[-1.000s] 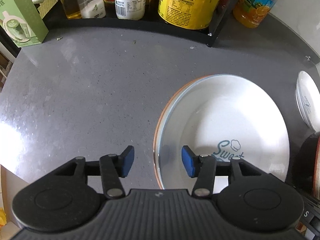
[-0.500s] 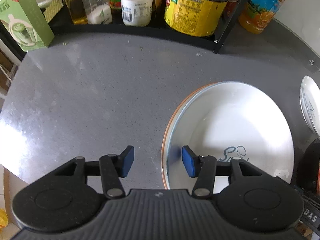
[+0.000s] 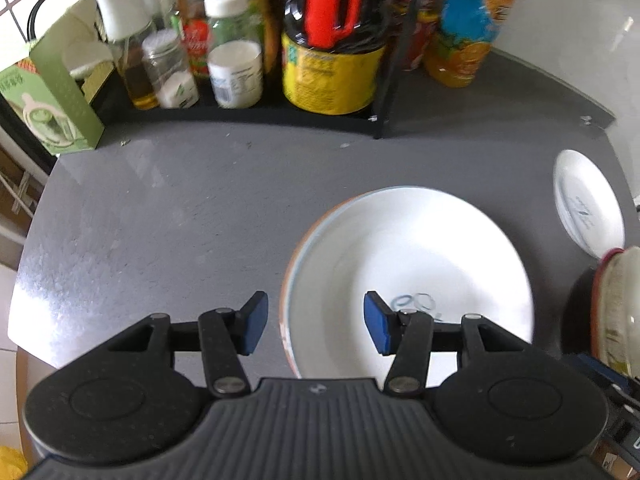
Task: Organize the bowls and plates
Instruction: 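Move both grippers to the white 'BAKERY' plate by the wall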
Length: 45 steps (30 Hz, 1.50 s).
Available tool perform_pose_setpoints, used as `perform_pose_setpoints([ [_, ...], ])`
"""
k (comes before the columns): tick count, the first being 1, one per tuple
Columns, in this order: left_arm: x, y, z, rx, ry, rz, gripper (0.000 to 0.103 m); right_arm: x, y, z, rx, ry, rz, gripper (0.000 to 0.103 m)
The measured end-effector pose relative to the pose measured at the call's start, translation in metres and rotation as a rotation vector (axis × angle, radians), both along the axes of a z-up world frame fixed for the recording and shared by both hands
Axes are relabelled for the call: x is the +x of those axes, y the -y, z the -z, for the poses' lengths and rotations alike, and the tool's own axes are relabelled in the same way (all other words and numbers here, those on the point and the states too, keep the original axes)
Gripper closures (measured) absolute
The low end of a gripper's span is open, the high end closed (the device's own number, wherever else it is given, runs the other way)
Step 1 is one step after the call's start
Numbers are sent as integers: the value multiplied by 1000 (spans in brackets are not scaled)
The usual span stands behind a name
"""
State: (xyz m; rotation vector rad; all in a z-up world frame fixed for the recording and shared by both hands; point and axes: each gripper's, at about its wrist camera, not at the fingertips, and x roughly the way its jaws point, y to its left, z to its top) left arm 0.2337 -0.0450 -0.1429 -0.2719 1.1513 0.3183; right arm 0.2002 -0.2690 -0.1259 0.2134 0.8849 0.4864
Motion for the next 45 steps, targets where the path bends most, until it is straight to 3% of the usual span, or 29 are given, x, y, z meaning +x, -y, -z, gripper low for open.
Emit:
perform_pose_setpoints([
  [7,-5,23,-20,-4,29,19,48,-7,29,-21,13,46,56,58],
  [9,-5,30,-24,6,34,25,42,-8,38,-25,17,61,76,48],
  [17,-3,55,-39,-4,58,39,29,1,61,-39,58,85,147,30],
  [21,2,68,-45,-15,73,63,27,8,67,-46,46,98,173,17],
  [27,18,79,-51,-20,88,81,25,24,77,-50,22,91,208,9],
  [45,87,109,-40,-39,75,147,25,82,117,-33,-34,24,340,3],
])
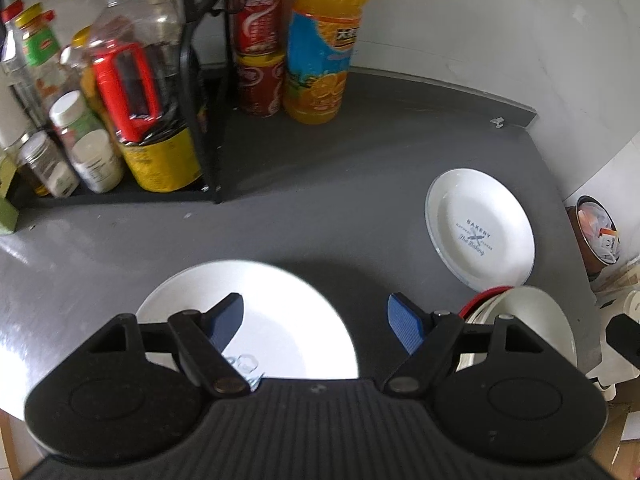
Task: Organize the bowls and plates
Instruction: 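Move both grippers to the white 'BAKERY' plate by the wall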
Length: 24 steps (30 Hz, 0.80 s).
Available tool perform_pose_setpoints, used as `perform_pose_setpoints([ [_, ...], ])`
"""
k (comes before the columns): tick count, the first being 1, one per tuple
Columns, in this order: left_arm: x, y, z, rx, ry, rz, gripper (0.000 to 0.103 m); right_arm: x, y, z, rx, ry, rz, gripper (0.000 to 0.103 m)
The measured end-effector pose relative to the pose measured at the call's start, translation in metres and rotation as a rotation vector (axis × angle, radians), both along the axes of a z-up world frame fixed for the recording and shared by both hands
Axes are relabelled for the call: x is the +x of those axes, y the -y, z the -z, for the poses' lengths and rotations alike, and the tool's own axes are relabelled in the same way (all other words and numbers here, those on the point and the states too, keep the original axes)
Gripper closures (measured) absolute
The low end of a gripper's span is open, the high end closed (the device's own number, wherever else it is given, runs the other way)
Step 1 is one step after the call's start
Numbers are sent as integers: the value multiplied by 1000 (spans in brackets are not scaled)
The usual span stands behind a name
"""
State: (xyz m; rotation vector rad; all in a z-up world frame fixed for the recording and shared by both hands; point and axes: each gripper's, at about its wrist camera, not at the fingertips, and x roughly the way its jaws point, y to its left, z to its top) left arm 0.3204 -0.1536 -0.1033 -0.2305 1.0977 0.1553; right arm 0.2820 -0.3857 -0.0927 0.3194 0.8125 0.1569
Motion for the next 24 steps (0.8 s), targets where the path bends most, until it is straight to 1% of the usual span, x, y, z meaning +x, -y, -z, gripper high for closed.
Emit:
perform_pose_setpoints([
  [5,23,9,6,-11,-6,31,25,18,12,12,4,-37,38,3],
  [13,62,24,22,-29,-26,73,25,51,22,31,-3,-92,61,3],
  [16,76,29,30,-43,-36,87,25,61,26,40,3,-117,70,5],
  [18,85,33,34,-47,-41,98,25,68,30,46,8,-135,66,13],
  [22,101,41,44,-50,-43,123,26,80,36,60,30,-176,61,22],
  [24,108,45,50,-61,-51,122,26,87,38,66,52,-199,58,32],
])
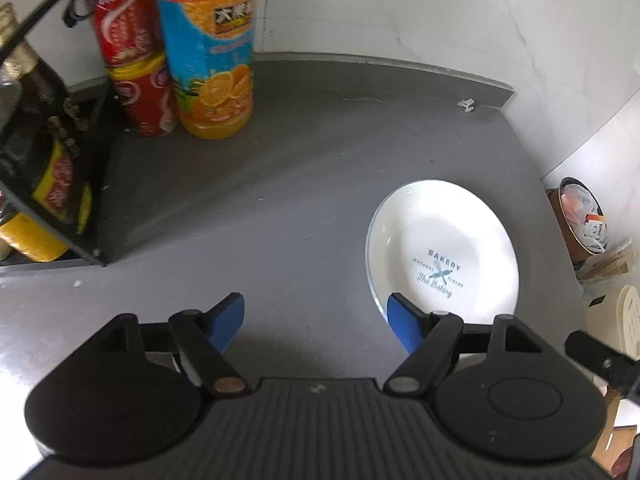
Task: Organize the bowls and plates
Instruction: 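Move both grippers to the white 'BAKERY' plate by the wall, then close both grippers on the 'BAKERY' plate rim and lift it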
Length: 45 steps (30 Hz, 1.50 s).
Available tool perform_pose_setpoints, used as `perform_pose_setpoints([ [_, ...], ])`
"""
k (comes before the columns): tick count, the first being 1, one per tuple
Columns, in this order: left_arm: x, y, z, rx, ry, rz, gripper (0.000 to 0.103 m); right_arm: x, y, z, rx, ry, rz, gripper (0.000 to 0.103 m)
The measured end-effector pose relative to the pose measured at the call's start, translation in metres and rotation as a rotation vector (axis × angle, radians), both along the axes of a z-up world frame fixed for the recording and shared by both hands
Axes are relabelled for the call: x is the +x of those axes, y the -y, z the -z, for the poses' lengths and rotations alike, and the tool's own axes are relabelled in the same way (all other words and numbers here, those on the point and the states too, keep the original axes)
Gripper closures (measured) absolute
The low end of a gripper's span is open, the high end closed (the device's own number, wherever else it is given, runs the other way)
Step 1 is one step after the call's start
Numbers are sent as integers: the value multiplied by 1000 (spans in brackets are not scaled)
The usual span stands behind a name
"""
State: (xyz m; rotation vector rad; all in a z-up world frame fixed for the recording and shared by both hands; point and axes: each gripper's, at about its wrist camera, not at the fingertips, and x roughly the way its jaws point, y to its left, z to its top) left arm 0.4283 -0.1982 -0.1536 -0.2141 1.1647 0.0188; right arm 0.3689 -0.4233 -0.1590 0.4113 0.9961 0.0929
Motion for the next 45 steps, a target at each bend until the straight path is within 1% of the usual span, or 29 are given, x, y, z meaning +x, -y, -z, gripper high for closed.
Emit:
perform_pose_setpoints([
  [3,9,5,8,-22,-13,5,29,8,3,10,22,-31,0,39],
  [4,11,6,11,-26,-14,8,30,10,4,12,21,-40,5,39],
  [6,14,8,16,-24,-20,8,33,16,6,18,22,-56,9,41],
  [7,16,8,19,-27,-26,8,37,18,8,22,28,-65,11,43],
  [9,20,8,26,-40,-35,6,42,25,10,27,44,-81,12,47],
  [12,25,10,33,-52,-43,7,49,36,12,33,63,-101,5,50],
  [14,29,11,36,-62,-48,9,55,44,11,36,51,-105,-16,50],
  [17,35,12,41,-71,-51,12,58,59,11,41,43,-126,-31,50],
  [21,45,19,50,-72,-69,20,62,75,15,48,40,-160,-45,57],
  [25,57,25,58,-59,-80,30,75,82,17,56,35,-178,-62,61],
  [26,59,26,60,-59,-85,25,79,83,18,59,41,-182,-64,64],
  [30,67,27,66,-82,-103,2,82,85,18,71,81,-200,-64,70],
  [34,71,29,70,-112,-115,-3,91,88,16,72,98,-177,-84,73],
  [36,73,29,72,-125,-119,-8,93,91,15,73,96,-180,-91,85],
  [38,72,30,73,-126,-116,-6,94,92,13,74,103,-181,-111,90],
  [42,73,31,74,-125,-115,-2,94,90,13,73,92,-172,-115,91],
  [45,74,30,74,-130,-118,1,94,87,13,66,83,-136,-130,92],
])
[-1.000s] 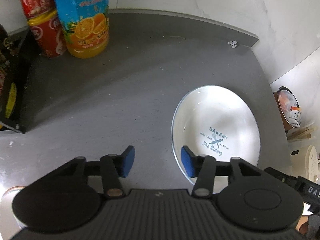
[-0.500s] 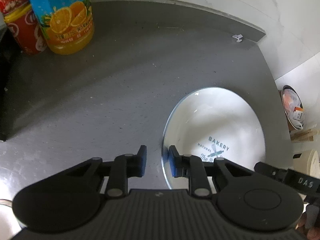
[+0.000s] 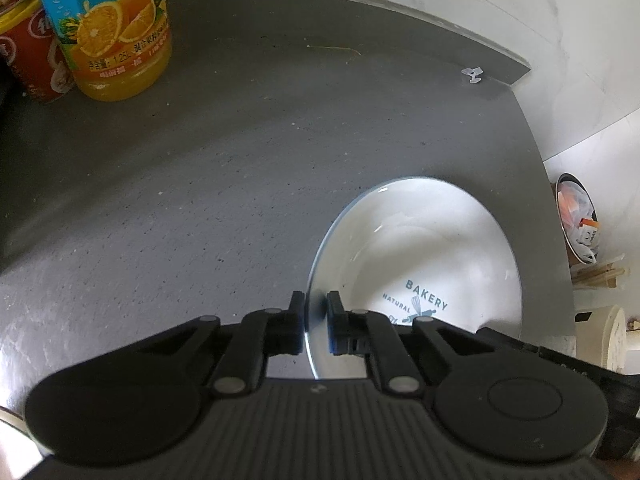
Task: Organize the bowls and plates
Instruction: 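Close both grippers on the 'BAKERY' plate rim and lift it, then carry the 'BAKERY' plate with both grippers over the stacked plates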
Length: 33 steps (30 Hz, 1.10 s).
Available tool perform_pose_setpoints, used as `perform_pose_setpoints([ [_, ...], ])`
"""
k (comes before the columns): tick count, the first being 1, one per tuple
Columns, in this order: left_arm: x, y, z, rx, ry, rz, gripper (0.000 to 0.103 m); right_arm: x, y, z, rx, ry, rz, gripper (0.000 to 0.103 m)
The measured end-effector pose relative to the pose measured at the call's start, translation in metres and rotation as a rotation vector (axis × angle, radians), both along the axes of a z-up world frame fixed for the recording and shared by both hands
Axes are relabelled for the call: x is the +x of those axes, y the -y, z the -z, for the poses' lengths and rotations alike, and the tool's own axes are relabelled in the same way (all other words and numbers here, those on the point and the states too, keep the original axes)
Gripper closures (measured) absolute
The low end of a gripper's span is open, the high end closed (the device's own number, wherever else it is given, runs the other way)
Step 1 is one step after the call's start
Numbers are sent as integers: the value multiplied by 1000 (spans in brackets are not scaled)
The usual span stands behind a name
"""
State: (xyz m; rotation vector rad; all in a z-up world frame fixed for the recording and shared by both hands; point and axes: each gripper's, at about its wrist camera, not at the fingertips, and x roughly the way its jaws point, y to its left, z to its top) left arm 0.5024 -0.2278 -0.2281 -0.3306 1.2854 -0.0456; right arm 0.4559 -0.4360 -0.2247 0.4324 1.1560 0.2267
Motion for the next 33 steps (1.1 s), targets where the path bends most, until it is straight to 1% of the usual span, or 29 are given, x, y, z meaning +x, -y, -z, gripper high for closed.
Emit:
perform_pose_setpoints([
  [3,0,-1,-1,-1,1,3,94,-2,2,-12,1,35,-20,94],
  [8,1,-3,-10,1,27,17,94,-4,5,-30,-13,80,-34,94],
  [12,-2,-6,-21,-22,49,19,95,-9,8,-40,-9,99,-27,94],
  [16,-8,-6,-33,-27,80,27,95,-17,7,-53,-13,129,-31,94],
  [23,-26,-11,-56,-53,123,12,95,-34,0,-82,-21,197,-38,94],
  [33,-60,-21,-94,-59,198,0,95,-69,-15,-107,-15,255,-56,94],
])
